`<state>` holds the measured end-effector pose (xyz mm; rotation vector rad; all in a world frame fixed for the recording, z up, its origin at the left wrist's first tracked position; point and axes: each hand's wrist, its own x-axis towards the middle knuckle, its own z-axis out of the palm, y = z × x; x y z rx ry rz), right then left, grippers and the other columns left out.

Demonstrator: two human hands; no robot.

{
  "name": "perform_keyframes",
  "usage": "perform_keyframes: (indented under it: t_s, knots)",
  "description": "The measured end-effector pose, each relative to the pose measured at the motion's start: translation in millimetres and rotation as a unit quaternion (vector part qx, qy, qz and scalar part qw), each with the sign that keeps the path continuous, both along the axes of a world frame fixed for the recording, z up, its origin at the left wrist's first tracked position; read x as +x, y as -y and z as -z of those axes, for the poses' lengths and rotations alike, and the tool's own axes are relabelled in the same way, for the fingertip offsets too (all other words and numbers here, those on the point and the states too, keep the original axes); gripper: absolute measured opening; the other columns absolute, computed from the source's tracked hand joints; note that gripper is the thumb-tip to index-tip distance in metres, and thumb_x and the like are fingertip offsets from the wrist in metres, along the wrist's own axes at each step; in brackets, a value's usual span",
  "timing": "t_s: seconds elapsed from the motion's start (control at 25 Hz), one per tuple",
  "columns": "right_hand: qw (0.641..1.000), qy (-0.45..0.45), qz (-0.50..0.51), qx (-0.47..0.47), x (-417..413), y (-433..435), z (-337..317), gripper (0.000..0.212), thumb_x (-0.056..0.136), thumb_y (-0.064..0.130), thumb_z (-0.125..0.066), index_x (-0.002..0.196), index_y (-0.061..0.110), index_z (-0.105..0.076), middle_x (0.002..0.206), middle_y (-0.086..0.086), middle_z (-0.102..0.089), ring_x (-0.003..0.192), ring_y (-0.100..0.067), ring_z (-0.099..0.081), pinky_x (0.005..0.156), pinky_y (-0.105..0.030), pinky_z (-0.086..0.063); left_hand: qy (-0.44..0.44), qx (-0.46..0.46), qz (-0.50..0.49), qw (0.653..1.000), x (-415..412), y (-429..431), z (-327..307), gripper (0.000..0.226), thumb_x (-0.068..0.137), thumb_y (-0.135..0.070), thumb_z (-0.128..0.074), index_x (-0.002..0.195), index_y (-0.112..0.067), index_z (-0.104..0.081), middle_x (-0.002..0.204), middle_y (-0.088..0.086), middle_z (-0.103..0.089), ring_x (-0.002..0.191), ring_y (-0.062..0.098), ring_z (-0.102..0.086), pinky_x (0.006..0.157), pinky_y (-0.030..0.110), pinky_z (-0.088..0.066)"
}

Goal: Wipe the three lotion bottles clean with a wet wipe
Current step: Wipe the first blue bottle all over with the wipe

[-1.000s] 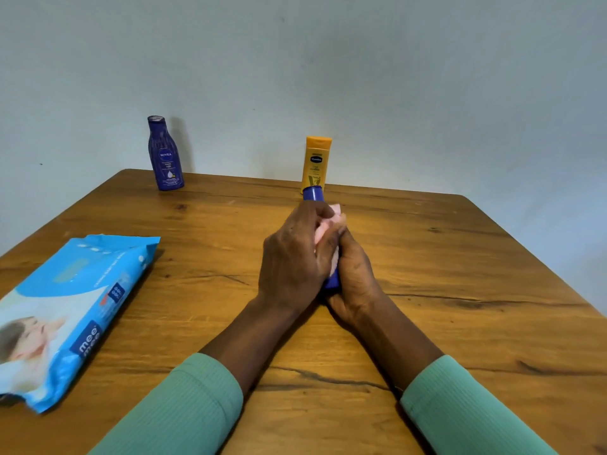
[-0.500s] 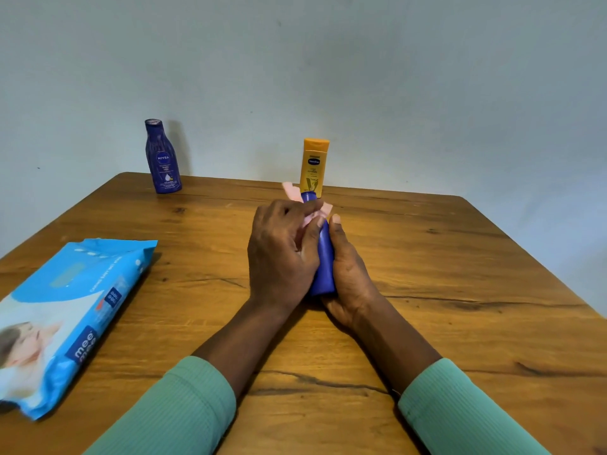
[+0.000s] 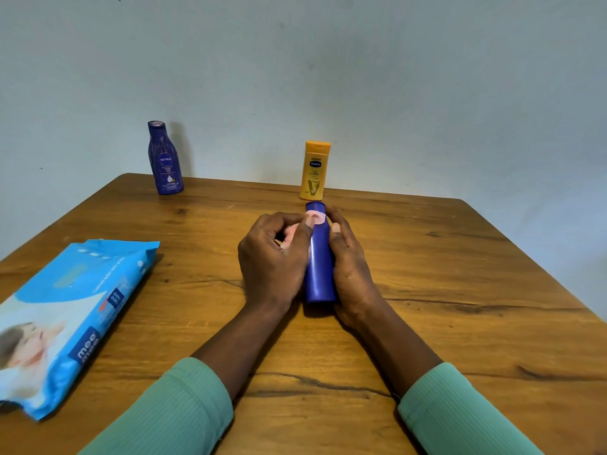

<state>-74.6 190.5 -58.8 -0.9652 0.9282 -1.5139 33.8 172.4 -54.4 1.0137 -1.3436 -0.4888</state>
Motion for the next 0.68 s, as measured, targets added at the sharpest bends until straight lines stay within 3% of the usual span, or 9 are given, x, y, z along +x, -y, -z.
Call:
perform_keyframes:
  t_s: [0.08, 0.2, 0.28, 0.36, 0.4, 0.44, 0.56, 0.6, 0.68]
  knots:
    - [1.0, -0.008, 0.011, -0.001, -5.5, 0.6, 2.5, 0.037, 0.111, 0.039, -0.043, 0.142, 0.026, -0.058, 0.129, -0.013, -0.072, 0.12, -0.037, -0.069, 0.1, -0.053, -0.058, 0.022, -0.003, 0.031, 0.999, -5.5, -6.5, 2.9, 0.019, 0.096, -0.029, -0.073, 0.114, -0.025, -0.079, 0.1, -0.009, -0.069, 0.091, 0.005, -0.066, 0.071, 0.016, -0.053]
    - [0.998, -0.043, -0.029, -0.022, -6.0, -1.4, 0.8, 0.042, 0.108, 0.037, -0.053, 0.146, 0.018, -0.057, 0.13, -0.014, -0.071, 0.122, -0.035, -0.068, 0.102, -0.049, -0.057, -0.02, 0.003, 0.045, 0.999, -5.2, -1.5, -1.6, 0.02, 0.096, -0.025, -0.073, 0.115, -0.025, -0.078, 0.105, -0.008, -0.069, 0.098, 0.007, -0.067, 0.078, 0.019, -0.057]
    - [0.996, -0.059, -0.064, -0.035, -5.4, -2.3, -1.1, 0.052, 0.101, 0.034, -0.066, 0.15, 0.024, -0.054, 0.13, -0.011, -0.072, 0.111, -0.029, -0.073, 0.087, -0.04, -0.062, -0.098, 0.042, 0.057, 0.993, -2.3, 5.8, -6.1, 0.015, 0.095, -0.024, -0.073, 0.11, -0.023, -0.077, 0.103, -0.008, -0.075, 0.096, 0.006, -0.07, 0.079, 0.025, -0.061]
    - [0.996, -0.045, -0.068, -0.025, -7.7, -3.3, -2.6, 0.06, 0.095, 0.032, -0.073, 0.151, 0.03, -0.052, 0.114, -0.011, -0.073, 0.08, -0.022, -0.072, 0.06, -0.031, -0.059, -0.16, 0.095, 0.074, 0.98, -2.1, 6.7, -5.0, 0.014, 0.093, -0.031, -0.076, 0.101, -0.019, -0.076, 0.093, -0.004, -0.077, 0.087, 0.009, -0.072, 0.077, 0.033, -0.062]
    - [0.997, -0.027, -0.063, -0.017, -9.5, -3.6, -2.8, 0.058, 0.095, 0.032, -0.073, 0.15, 0.029, -0.053, 0.105, -0.012, -0.071, 0.071, -0.02, -0.068, 0.054, -0.03, -0.056, -0.17, 0.116, 0.085, 0.975, -3.4, 3.8, -2.8, 0.018, 0.092, -0.034, -0.077, 0.095, -0.016, -0.076, 0.088, -0.001, -0.076, 0.083, 0.013, -0.072, 0.077, 0.037, -0.062]
    - [0.998, -0.006, -0.058, -0.008, -11.0, -2.9, -2.6, 0.054, 0.097, 0.033, -0.071, 0.148, 0.025, -0.055, 0.103, -0.014, -0.068, 0.072, -0.021, -0.067, 0.057, -0.032, -0.056, -0.162, 0.123, 0.097, 0.974, -4.9, -1.1, 0.0, 0.021, 0.092, -0.035, -0.077, 0.091, -0.014, -0.075, 0.084, 0.001, -0.076, 0.081, 0.016, -0.072, 0.076, 0.04, -0.062]
    - [0.994, 0.083, -0.058, 0.035, -13.4, -0.1, -2.3, 0.057, 0.096, 0.039, -0.07, 0.144, 0.011, -0.056, 0.116, -0.022, -0.064, 0.1, -0.034, -0.066, 0.09, -0.051, -0.055, -0.078, 0.071, 0.131, 0.986, -9.0, -17.8, 4.2, 0.016, 0.095, -0.03, -0.075, 0.09, -0.015, -0.073, 0.082, -0.001, -0.073, 0.081, 0.018, -0.069, 0.073, 0.044, -0.061]
    - [0.991, 0.106, -0.062, 0.062, -14.7, -0.8, -3.9, 0.061, 0.093, 0.042, -0.071, 0.142, 0.007, -0.057, 0.116, -0.023, -0.064, 0.103, -0.034, -0.066, 0.095, -0.052, -0.053, -0.052, 0.045, 0.139, 0.988, -10.5, -20.3, 3.2, 0.013, 0.095, -0.028, -0.074, 0.094, -0.016, -0.073, 0.086, -0.003, -0.073, 0.083, 0.018, -0.07, 0.073, 0.043, -0.061]
    - [0.986, 0.117, -0.076, 0.086, -18.6, -3.9, -8.2, 0.054, 0.092, 0.041, -0.068, 0.131, 0.004, -0.064, 0.107, -0.019, -0.07, 0.094, -0.027, -0.068, 0.089, -0.043, -0.055, -0.02, -0.002, 0.132, 0.991, -13.5, -15.5, -0.6, 0.012, 0.095, -0.027, -0.075, 0.1, -0.017, -0.071, 0.094, -0.004, -0.073, 0.088, 0.017, -0.071, 0.075, 0.037, -0.062]
